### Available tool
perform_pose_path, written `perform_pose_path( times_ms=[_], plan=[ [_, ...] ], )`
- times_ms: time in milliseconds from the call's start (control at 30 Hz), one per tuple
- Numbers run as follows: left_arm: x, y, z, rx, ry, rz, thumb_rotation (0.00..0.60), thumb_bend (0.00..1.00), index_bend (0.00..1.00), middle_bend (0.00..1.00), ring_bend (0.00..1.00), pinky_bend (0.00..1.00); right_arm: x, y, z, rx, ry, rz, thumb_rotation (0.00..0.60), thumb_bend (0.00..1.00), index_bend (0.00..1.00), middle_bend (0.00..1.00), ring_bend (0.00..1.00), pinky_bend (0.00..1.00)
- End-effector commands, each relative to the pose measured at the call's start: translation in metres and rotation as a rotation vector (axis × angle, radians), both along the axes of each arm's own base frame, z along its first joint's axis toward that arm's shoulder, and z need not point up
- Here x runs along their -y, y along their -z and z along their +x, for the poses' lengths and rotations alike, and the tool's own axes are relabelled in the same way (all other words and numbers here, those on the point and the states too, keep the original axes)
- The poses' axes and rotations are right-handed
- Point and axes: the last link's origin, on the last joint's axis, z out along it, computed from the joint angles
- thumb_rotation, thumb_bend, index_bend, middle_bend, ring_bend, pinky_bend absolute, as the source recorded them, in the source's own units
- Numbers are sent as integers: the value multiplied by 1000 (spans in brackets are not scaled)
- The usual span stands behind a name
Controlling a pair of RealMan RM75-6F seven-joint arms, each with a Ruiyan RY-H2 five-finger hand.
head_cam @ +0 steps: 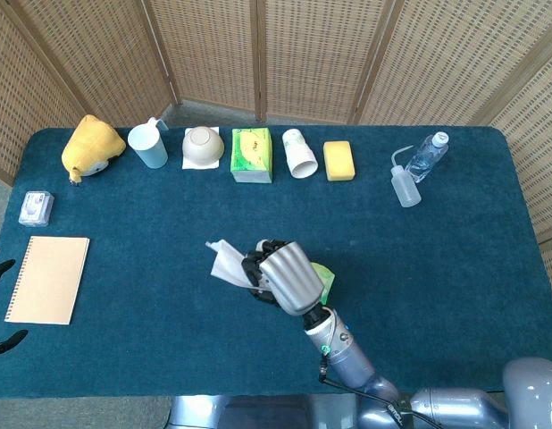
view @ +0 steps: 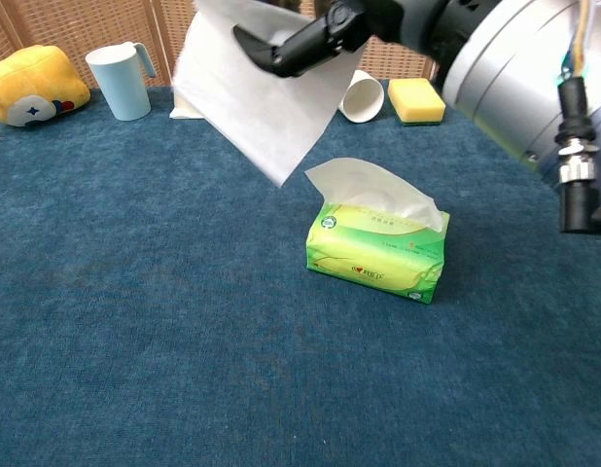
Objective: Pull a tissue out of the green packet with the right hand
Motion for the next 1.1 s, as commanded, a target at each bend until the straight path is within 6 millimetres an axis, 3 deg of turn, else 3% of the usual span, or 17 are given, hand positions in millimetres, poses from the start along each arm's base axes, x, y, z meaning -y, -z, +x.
perform_pose_path(
  times_ms=[33, 200, 400, 633, 767, 833, 867, 900, 967, 1000, 1100],
  plan=[
    [0, 0, 0, 2, -2, -3, 600, 0, 83, 0, 0, 129, -17, 17, 12, 35, -18, 184, 600, 477, 773, 746, 574, 686],
    [-1, 1, -1, 3, -5, -11, 600, 0, 83, 0, 0, 129, -36, 41, 24, 20, -25, 432, 600, 477, 775, 746, 568, 667],
    [-1, 0, 0, 11, -7, -14, 600, 0, 83, 0, 0, 129, -41, 75, 31, -75, -31, 447, 600, 477, 775, 746, 565, 666],
    [-4, 2, -3, 6, -31, -26, 600, 0, 84, 0, 0, 129, -28, 102, 35, -107, 30, 416, 600, 477, 764, 737, 536, 666],
    [-6, 3, -3, 2, -31, -32, 600, 0, 84, 0, 0, 129, -9, 111, 29, -129, 86, 346, 600, 475, 702, 671, 461, 664],
    [-6, 4, -3, 2, -32, -33, 600, 0, 84, 0, 0, 129, 0, 111, 25, -136, 111, 302, 600, 465, 643, 611, 412, 633],
    [-6, 4, -3, 2, -34, -34, 600, 0, 84, 0, 0, 129, 5, 110, 22, -134, 121, 275, 600, 428, 532, 529, 364, 589],
    [-6, 4, -3, 2, -34, -35, 600, 0, 84, 0, 0, 129, 9, 108, 20, -129, 132, 244, 600, 361, 344, 398, 290, 525],
    [-6, 4, -3, 2, -35, -35, 600, 0, 84, 0, 0, 129, 12, 105, 15, -117, 131, 222, 600, 222, 63, 143, 129, 400],
    [-6, 4, -3, 2, -35, -35, 600, 0, 84, 0, 0, 129, 12, 104, 14, -113, 126, 227, 600, 150, 2, 49, 54, 324],
    [-6, 5, -3, -1, -34, -39, 600, 0, 84, 0, 0, 129, 17, 90, 10, -82, 104, 186, 600, 23, 0, 0, 0, 166]
  ],
)
